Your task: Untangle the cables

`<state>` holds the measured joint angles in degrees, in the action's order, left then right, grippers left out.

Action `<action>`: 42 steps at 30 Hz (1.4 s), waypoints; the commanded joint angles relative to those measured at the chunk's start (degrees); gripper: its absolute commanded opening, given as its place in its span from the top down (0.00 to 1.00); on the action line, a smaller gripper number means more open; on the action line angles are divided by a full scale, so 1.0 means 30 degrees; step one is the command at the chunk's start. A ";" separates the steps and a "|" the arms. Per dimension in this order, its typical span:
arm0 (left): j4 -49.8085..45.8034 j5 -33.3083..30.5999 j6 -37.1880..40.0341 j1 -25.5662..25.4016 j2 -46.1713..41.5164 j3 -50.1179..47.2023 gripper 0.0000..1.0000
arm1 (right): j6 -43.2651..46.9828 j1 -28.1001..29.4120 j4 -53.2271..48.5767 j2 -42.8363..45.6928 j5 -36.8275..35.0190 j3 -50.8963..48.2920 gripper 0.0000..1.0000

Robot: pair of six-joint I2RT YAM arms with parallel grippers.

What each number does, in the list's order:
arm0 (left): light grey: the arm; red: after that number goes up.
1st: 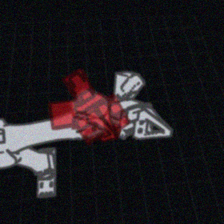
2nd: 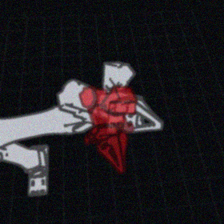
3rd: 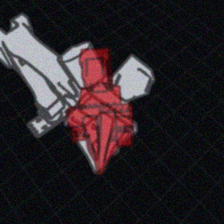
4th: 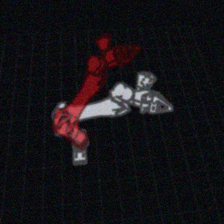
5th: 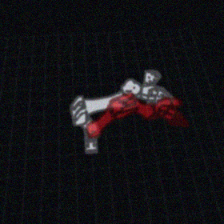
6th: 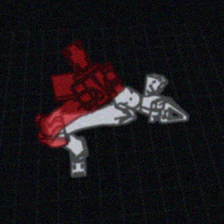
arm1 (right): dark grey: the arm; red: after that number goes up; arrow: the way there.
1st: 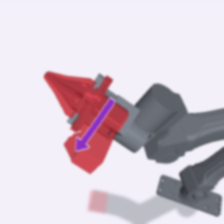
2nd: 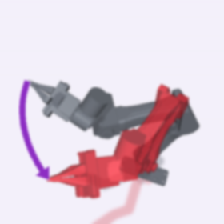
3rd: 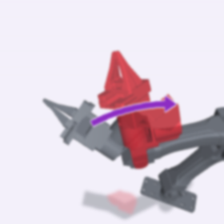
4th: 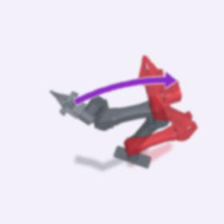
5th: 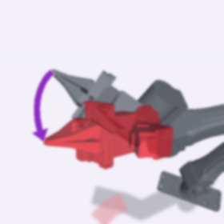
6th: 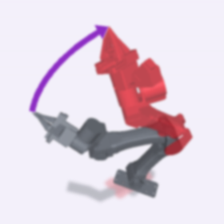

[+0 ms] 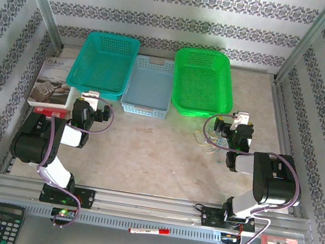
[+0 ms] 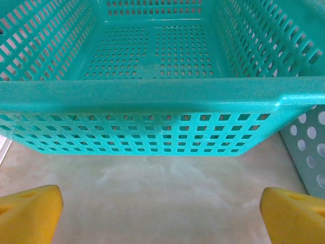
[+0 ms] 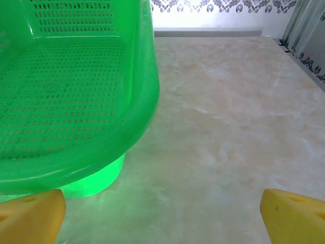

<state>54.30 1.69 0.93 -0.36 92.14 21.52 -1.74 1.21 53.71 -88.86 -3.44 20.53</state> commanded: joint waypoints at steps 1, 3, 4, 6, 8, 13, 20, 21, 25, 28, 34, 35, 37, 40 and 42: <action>0.0201 -0.0011 0.0040 0.0034 -0.0302 0.0142 0.00 | -0.0066 -0.0141 0.0309 0.0378 0.0489 0.0304 0.02; 0.0207 -0.0022 0.0040 0.0055 -0.0299 0.0136 0.00 | -0.0090 -0.0141 0.0300 0.0355 0.0474 0.0304 0.02; 0.0182 -0.0016 0.0042 0.0066 -0.0290 0.0144 0.00 | -0.0067 -0.0142 0.0290 0.0387 0.0493 0.0304 0.02; 0.0205 -0.0022 0.0038 0.0033 -0.0298 0.0151 0.00 | -0.0069 -0.0141 0.0289 0.0379 0.0492 0.0304 0.02; 0.0182 -0.0014 0.0034 0.0032 -0.0286 0.0137 0.00 | -0.0085 -0.0141 0.0289 0.0376 0.0474 0.0304 0.02; 0.0186 -0.0008 0.0040 0.0047 -0.0302 0.0133 0.00 | -0.0074 -0.0150 0.0289 0.0375 0.0474 0.0304 0.02; 0.0187 -0.0010 0.0020 0.0033 -0.0299 0.0151 0.00 | -0.0120 -0.0152 0.0289 0.0367 0.0523 0.0304 0.02; 0.0200 -0.0029 0.0027 0.0051 -0.0295 0.0150 0.00 | -0.0120 -0.0144 0.0296 0.0380 0.0515 0.0304 0.02; 0.0195 -0.0011 0.0037 0.0032 -0.0302 0.0151 0.00 | -0.0151 -0.0165 0.0289 0.0378 0.0558 0.0304 0.02; 0.0126 -0.0264 -0.0106 0.0076 -0.0271 0.0193 0.00 | -0.0150 -0.0170 0.0289 0.0352 0.0562 0.0304 0.02; 0.0123 -0.0770 -0.0409 0.0152 -0.0252 0.0155 0.00 | -0.0151 -0.0170 0.0260 0.0376 0.0559 0.0331 0.02; 0.0121 -0.0759 -0.0401 0.0164 -0.0271 0.0181 0.00 | -0.0148 -0.0178 0.0231 0.0359 0.0536 0.0333 0.02; -0.0012 -0.0692 -0.0438 0.0152 -0.0250 0.0246 0.00 | -0.0153 -0.0170 0.0208 0.0338 0.0562 0.0359 0.02; 0.0099 -0.0489 -0.0417 0.0179 -0.0299 0.0178 0.00 | -0.0256 -0.0235 0.0299 0.0432 0.0505 0.0304 0.02; 0.0434 -0.0095 -0.0161 0.0179 -0.0570 -0.0058 0.00 | -0.0566 -0.0327 -0.0253 0.1191 -0.0039 0.0282 0.02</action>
<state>54.30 0.14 0.82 -0.25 92.09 21.52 -1.80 1.10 53.17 -88.38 -3.11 20.53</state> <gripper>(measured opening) 0.997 0.983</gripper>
